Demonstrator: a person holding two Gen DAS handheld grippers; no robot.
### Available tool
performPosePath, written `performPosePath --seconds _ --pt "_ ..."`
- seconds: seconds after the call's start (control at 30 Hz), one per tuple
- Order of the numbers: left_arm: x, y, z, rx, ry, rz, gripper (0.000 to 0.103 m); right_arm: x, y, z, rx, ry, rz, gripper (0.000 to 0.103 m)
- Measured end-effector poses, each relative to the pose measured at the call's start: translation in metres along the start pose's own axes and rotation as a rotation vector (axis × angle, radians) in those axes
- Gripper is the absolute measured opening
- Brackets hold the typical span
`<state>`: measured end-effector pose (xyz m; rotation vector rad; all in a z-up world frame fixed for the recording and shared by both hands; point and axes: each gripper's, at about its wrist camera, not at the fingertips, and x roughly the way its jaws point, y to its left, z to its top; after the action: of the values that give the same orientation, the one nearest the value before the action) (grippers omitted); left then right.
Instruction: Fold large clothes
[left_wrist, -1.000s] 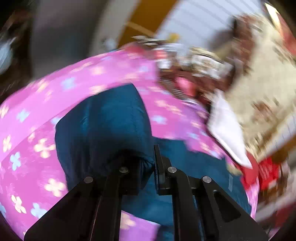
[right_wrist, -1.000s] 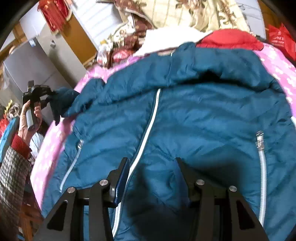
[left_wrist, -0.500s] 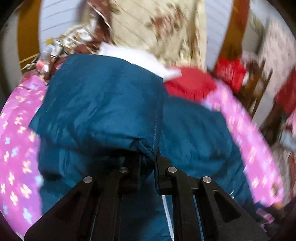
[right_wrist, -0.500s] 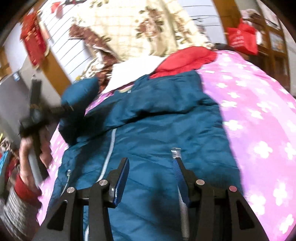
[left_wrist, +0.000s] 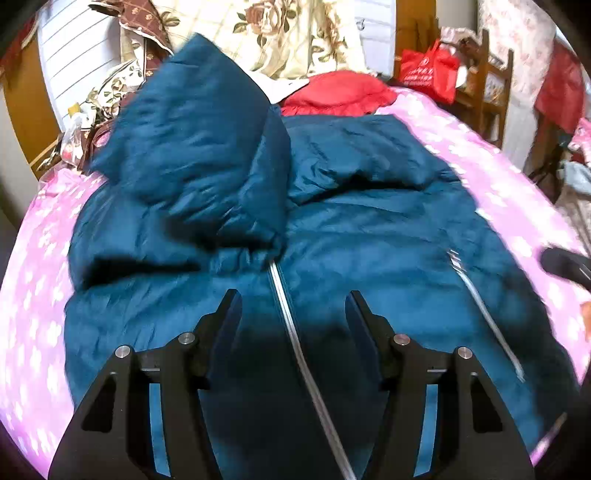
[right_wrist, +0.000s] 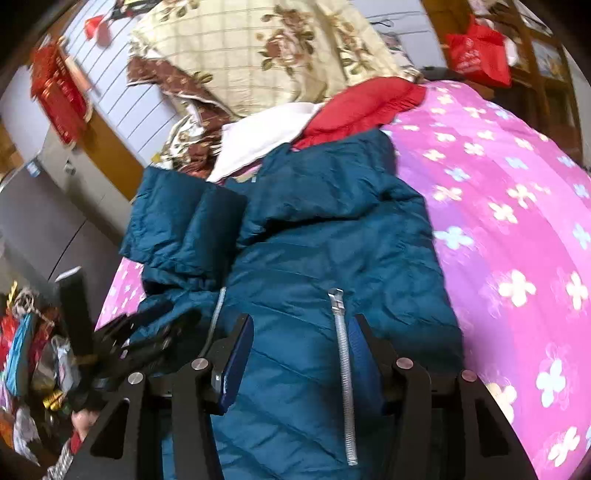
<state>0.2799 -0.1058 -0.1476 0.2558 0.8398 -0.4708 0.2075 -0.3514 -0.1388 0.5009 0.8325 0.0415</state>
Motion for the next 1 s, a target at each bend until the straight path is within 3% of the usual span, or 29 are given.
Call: performPosePath --seconds 0.1,0.3,0.4,0.5,0.67,0.73,0.9,0.97,1.0 --pt "-0.034 0.003 -0.023 -0.033 -0.042 -0.005 0.059 0.005 0.018 0.007 -0.058 0.004 -0.015 0.052" --pt "-0.085 0.037 -0.078 -0.156 -0.081 0.119 0.064 0.016 0.048 0.033 -0.099 0.009 0.002 0.052" --pt "-0.099 0.062 -0.097 -0.26 -0.094 0.145 0.064 0.028 0.059 0.049 -0.081 0.023 0.07 0.072" --pt "-0.109 0.077 -0.11 -0.323 -0.119 0.172 0.064 0.054 0.057 0.062 -0.015 0.058 0.111 0.074" --pt "-0.121 0.095 -0.121 -0.383 -0.136 0.21 0.064 0.108 0.037 0.061 0.032 0.155 -0.023 0.073" --pt "-0.123 0.097 -0.124 -0.391 -0.138 0.228 0.064 0.11 0.026 0.057 0.053 0.138 -0.089 0.073" --pt "-0.13 0.103 -0.129 -0.404 -0.152 0.267 0.064 0.099 0.001 0.054 0.095 0.102 -0.103 0.073" --pt "-0.128 0.106 -0.13 -0.426 -0.146 0.255 0.064 0.103 -0.003 0.057 0.089 0.112 -0.113 0.066" --pt "-0.128 0.107 -0.132 -0.438 -0.141 0.247 0.064 0.107 -0.003 0.057 0.088 0.123 -0.11 0.058"
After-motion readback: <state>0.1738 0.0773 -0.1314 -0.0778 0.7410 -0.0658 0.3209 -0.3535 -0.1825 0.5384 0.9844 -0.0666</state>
